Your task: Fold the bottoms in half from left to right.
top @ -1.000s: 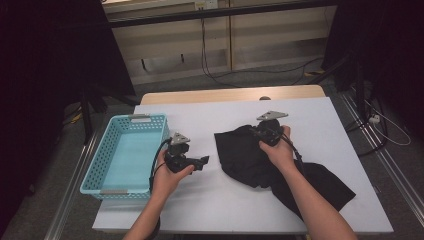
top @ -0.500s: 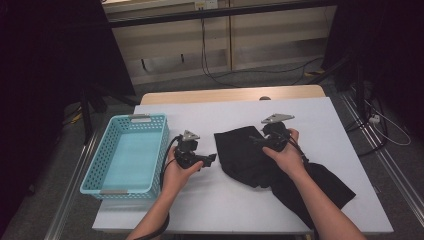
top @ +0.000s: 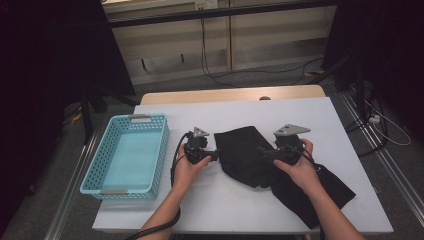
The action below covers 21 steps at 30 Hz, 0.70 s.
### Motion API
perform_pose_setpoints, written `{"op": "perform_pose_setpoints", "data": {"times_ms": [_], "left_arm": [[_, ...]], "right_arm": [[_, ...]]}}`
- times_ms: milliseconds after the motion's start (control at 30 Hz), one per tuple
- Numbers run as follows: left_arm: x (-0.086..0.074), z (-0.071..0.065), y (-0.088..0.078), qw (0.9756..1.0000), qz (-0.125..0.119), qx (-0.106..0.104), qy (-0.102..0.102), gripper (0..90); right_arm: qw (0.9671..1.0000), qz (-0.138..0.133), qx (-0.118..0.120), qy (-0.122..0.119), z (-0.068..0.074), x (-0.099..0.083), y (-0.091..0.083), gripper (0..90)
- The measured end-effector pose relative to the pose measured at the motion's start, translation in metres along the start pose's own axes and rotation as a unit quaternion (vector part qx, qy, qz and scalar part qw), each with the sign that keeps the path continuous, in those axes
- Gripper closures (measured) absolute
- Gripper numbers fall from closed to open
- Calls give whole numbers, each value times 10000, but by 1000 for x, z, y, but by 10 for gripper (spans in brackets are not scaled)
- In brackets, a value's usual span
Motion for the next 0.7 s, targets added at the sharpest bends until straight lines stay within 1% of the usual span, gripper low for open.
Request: {"op": "perform_pose_setpoints", "data": {"times_ms": [33,67,133,167,200,267,300,367,400,433,500,600,667,700], "left_arm": [[0,-1,2,10000,17,-1,-25,361],[1,-2,4,10000,18,2,-32,396],[1,-5,8,10000,41,-46,-66,433],[1,-8,10,9999,27,-81,-118,484],[1,-8,10,9999,75,-57,-58,492],[3,-10,12,9999,67,-8,-103,517],[3,-10,12,9999,90,-23,-93,537],[4,-12,12,9997,126,-135,-162,608],[4,-13,12,9997,136,-171,-142,646],[4,-14,13,9997,115,-167,-137,663],[5,-17,14,9992,118,-290,-232,728],[6,-18,14,9991,142,-307,-253,815],[7,-17,13,9989,169,-296,-325,841],[8,-14,12,9990,180,-266,-326,846]], "right_arm": [[10000,-3,-4,24,-1,-1,-1,202],[10000,-14,1,50,-2,-2,-1,196],[9999,-20,-13,103,-3,-4,-2,191],[9999,10,-22,107,-4,-5,-2,189],[9999,13,-32,122,-5,-6,-3,189],[9999,16,-31,123,-6,-7,-4,189],[9999,24,-52,115,-7,-8,-5,188],[9999,21,-106,123,-8,-10,-6,185],[9998,23,-126,127,-9,-11,-6,185],[9998,24,-130,142,-9,-11,-7,184],[9998,29,-136,142,-10,-12,-8,183],[9998,27,-118,136,-9,-13,-9,184],[9998,13,-116,141,-8,-12,-10,184],[9998,-4,-107,137,-8,-12,-11,184]]}}
Point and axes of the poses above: each handheld gripper's, and its own axes: y roughly forward along the jaws, x roughly out of its top, z roughly to its left, the point moved 5 cm from there along y, roughly forward along the jaws, and after that the axes turned 5 degrees about x, right-handed, at the moved point
